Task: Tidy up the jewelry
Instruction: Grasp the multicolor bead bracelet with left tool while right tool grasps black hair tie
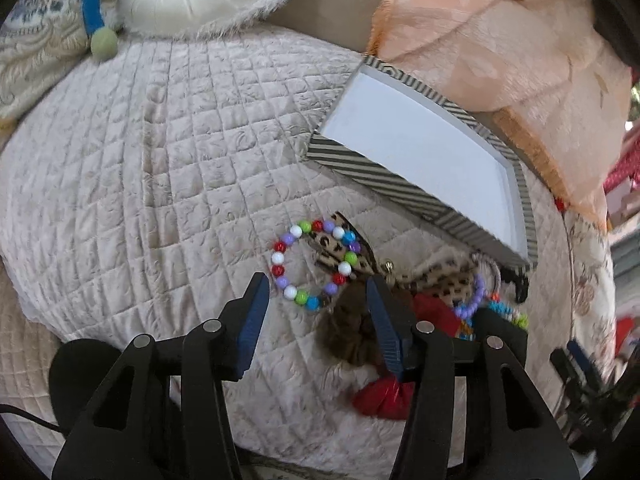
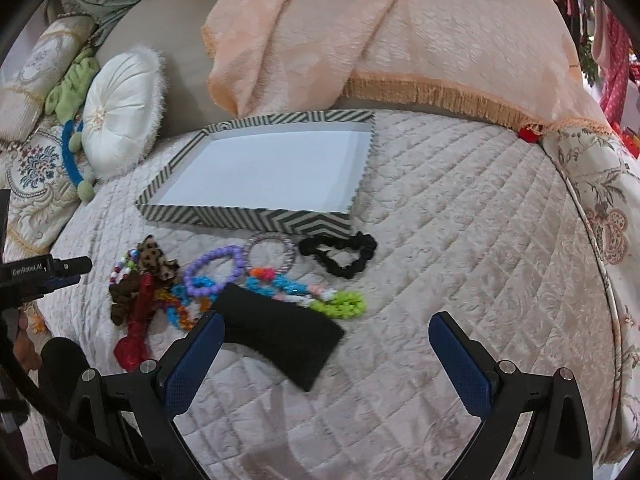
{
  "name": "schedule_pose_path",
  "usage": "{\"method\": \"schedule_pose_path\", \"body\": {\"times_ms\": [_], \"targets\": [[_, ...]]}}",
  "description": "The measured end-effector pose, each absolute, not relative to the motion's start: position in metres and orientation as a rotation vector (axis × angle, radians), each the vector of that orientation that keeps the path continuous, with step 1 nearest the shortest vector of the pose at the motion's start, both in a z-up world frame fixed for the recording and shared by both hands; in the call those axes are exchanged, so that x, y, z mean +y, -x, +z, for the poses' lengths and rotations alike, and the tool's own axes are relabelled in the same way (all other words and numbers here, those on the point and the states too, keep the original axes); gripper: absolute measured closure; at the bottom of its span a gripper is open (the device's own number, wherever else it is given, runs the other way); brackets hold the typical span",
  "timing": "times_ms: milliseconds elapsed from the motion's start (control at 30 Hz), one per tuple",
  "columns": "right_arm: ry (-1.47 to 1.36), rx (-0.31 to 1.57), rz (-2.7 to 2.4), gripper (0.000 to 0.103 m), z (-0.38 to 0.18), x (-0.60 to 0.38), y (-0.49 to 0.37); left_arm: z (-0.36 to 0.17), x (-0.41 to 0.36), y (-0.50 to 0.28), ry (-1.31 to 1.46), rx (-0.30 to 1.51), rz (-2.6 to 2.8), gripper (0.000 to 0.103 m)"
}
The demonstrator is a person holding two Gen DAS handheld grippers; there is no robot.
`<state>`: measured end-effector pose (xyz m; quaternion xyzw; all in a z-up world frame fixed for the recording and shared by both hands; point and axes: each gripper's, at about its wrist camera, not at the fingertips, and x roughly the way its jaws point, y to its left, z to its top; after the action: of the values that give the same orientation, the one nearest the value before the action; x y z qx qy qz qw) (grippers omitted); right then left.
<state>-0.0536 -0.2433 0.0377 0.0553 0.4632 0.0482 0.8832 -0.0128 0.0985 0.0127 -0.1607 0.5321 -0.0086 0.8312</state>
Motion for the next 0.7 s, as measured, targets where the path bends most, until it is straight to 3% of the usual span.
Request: {"method": "schedule_pose_path", "body": {"times_ms": [467, 700], "targets": [[-0.086, 0.965, 0.093, 0.004, 0.026, -0.247, 0.033, -0.017, 0.117, -0.013, 0.299, 1.220, 0.076, 0.052], [-0.112, 1.000, 0.057, 0.020, 0.012, -0.271, 0.002, -0.032, 0.110, -0.018, 0.244, 1.247, 0.086, 0.052]]}}
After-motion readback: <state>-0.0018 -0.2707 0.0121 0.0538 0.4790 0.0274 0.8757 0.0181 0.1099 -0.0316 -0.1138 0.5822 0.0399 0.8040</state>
